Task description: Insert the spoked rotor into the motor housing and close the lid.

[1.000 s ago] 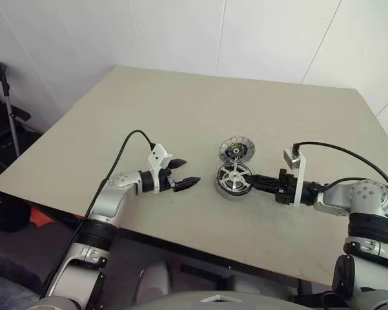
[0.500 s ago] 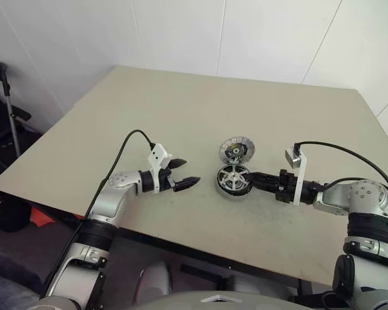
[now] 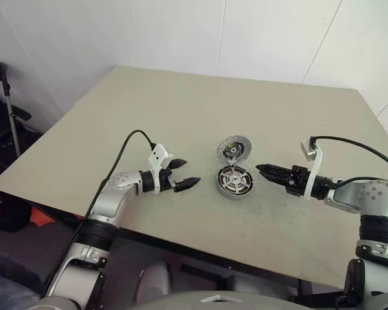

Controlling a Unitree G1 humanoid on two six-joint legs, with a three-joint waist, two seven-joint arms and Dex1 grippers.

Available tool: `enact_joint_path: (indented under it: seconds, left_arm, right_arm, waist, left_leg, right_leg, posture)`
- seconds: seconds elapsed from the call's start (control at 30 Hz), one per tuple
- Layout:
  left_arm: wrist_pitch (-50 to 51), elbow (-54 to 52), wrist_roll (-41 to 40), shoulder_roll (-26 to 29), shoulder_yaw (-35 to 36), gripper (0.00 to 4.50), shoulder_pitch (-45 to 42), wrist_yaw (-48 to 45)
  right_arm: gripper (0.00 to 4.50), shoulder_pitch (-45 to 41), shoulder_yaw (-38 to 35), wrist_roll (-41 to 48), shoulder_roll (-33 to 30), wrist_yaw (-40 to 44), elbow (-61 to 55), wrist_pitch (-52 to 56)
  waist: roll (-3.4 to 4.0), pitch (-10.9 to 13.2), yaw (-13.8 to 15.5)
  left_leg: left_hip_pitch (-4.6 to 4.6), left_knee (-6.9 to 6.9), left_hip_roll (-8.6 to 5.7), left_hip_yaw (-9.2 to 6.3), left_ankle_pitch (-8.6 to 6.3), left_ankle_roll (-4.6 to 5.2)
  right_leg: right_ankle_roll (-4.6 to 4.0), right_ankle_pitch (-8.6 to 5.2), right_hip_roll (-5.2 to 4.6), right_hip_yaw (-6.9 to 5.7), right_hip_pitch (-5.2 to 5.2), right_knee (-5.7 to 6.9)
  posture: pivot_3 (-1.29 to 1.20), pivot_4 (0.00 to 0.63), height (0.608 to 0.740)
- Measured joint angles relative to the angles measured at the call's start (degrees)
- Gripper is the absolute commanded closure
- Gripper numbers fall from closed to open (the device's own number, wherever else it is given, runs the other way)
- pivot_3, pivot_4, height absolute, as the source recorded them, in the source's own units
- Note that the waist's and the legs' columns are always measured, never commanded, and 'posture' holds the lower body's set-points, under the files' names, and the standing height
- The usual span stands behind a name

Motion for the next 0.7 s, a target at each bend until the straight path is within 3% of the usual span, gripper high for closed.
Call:
enact_joint_path:
  seconds: [0.2, 0.3, 0.43, 0.47, 0.7]
  left_arm:
    - [-0.23, 0.10, 0.02, -0.08, -0.25, 0.00, -0.07, -0.01]
    - [-0.66, 0.25, 0.07, -0.07, -0.33, 0.00, -0.09, 0.00]
    - [-1.16, 0.52, 0.20, 0.00, -0.33, 0.00, -0.20, 0.21]
    - [-1.17, 0.56, 0.21, 0.05, -0.33, 0.00, -0.21, 0.24]
    - [-1.26, 1.32, 0.24, 0.25, -0.32, 0.00, -0.29, 0.75]
  right_arm:
    - [2.27, 3.56, 8.06, -6.66, -0.12, 3.61, -9.77, -14.98]
    - [2.92, 3.82, 12.34, -11.39, 0.59, 4.12, -12.05, -23.27]
    - [4.30, 4.03, 15.66, -15.32, 1.39, 4.78, -13.07, -29.97]
    - [4.47, 4.04, 16.09, -15.60, 1.38, 5.30, -13.64, -30.48]
    - [4.47, 4.72, 19.97, -16.62, -0.17, 9.80, -15.92, -32.19]
  waist:
    - [0.00, 0.00, -0.21]
    - [-0.01, 0.00, -0.23]
    - [-0.01, 0.00, -0.25]
    - [-0.01, 0.00, -0.25]
    - [-0.01, 0.00, -0.28]
  left_leg:
    - [0.00, 0.00, 0.01, 0.00, 0.00, 0.00]
    - [0.01, 0.00, 0.01, -0.01, 0.00, 0.01]
    - [-0.01, 0.01, -0.01, -0.02, -0.02, 0.03]
    - [-0.02, 0.01, -0.01, -0.02, -0.02, 0.04]
    - [0.00, 0.02, 0.00, -0.02, -0.04, 0.07]
  right_leg:
    - [0.01, 0.00, 0.00, 0.00, -0.01, 0.00]
    - [0.01, 0.00, 0.00, 0.00, 0.01, 0.00]
    - [0.00, 0.00, 0.00, 0.00, 0.00, 0.00]
    - [0.00, 0.00, 0.00, 0.00, -0.01, 0.00]
    - [0.00, 0.00, 0.00, 0.00, 0.02, 0.00]
  posture:
    - [0.00, 0.000, 0.740]
    - [0.00, 0.000, 0.740]
    - [0.00, 0.000, 0.740]
    - [0.00, 0.000, 0.740]
    - [0.00, 0.000, 0.740]
